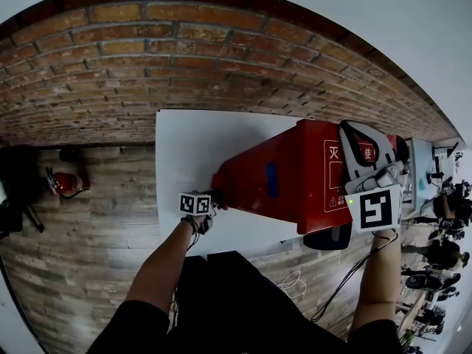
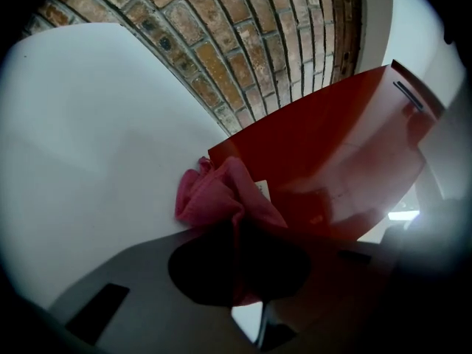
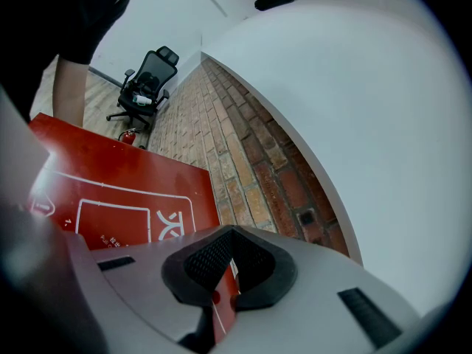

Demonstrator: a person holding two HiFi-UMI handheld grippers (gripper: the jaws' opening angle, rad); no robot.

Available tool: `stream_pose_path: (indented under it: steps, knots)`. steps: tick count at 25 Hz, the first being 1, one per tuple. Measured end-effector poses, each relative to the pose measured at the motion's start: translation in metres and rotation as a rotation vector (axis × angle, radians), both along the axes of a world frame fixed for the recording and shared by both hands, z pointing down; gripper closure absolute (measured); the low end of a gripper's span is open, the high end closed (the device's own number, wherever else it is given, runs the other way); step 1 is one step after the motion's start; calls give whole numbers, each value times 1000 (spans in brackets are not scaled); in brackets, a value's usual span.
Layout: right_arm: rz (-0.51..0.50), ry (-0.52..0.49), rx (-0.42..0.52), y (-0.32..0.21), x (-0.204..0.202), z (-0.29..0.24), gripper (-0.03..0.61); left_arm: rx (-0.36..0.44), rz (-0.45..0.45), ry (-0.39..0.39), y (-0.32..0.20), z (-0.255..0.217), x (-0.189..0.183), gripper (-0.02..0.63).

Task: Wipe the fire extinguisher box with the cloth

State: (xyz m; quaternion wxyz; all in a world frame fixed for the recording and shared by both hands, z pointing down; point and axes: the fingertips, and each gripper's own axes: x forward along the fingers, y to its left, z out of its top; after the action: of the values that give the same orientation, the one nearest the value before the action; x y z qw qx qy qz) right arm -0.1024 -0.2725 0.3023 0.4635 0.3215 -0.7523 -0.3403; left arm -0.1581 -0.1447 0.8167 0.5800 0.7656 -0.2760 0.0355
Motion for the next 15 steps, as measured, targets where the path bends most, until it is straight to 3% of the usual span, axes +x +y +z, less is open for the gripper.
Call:
stream_pose_path:
  steps: [15]
  knots:
    - [4,-2,-1,0,0,-1,560,70,-5,32,-1,-40,0,560]
